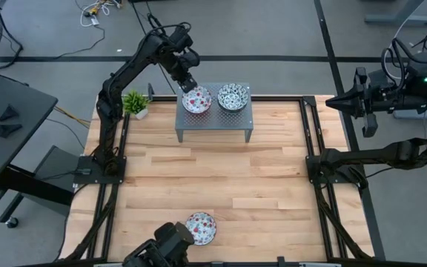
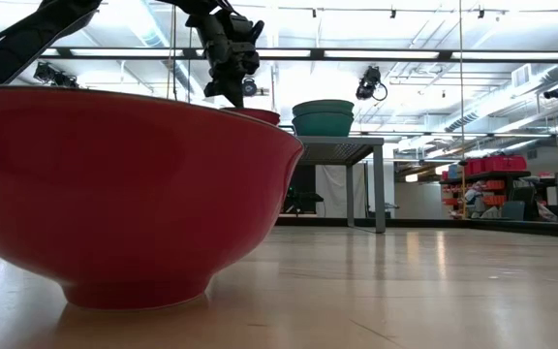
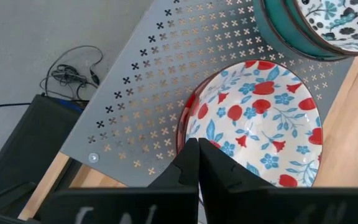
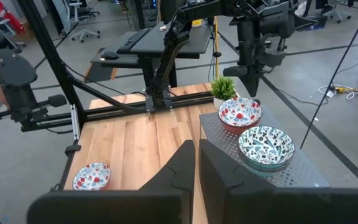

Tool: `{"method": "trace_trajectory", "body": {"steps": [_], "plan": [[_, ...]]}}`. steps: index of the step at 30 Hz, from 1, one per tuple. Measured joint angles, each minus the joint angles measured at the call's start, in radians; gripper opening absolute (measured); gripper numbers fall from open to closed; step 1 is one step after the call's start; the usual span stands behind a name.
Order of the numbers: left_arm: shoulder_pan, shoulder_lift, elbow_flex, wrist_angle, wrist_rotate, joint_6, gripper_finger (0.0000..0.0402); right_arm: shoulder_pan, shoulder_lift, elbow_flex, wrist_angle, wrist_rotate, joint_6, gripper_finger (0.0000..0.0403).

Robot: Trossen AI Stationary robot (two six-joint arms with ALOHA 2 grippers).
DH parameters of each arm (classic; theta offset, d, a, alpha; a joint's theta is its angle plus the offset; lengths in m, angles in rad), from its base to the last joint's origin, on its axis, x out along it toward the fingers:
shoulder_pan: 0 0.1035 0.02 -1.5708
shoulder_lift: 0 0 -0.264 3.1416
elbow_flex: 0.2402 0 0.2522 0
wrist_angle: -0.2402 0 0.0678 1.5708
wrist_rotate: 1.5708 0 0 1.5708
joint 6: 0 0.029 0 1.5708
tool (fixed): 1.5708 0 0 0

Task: Pick & Place Mini bowls
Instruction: Stack the top red and white patterned bowl on top of the other red and white patterned bowl on the shelf

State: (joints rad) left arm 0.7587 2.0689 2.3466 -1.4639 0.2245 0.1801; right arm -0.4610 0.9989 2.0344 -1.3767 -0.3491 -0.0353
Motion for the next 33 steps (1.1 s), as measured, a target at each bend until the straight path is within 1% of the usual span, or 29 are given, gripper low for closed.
{"method": "trace_trajectory", "body": {"steps": [25,33], "plan": [[-0.011,0.0,0.0,0.002,-0.001,-0.03,0.0,0.0,0.0,0.0,0.0,0.0,0.0,0.0025],[-0.01,0.0,-0.006,0.032,-0.003,-0.03,0.0,0.0,0.0,0.0,0.0,0.0,0.0,0.0025]]}}
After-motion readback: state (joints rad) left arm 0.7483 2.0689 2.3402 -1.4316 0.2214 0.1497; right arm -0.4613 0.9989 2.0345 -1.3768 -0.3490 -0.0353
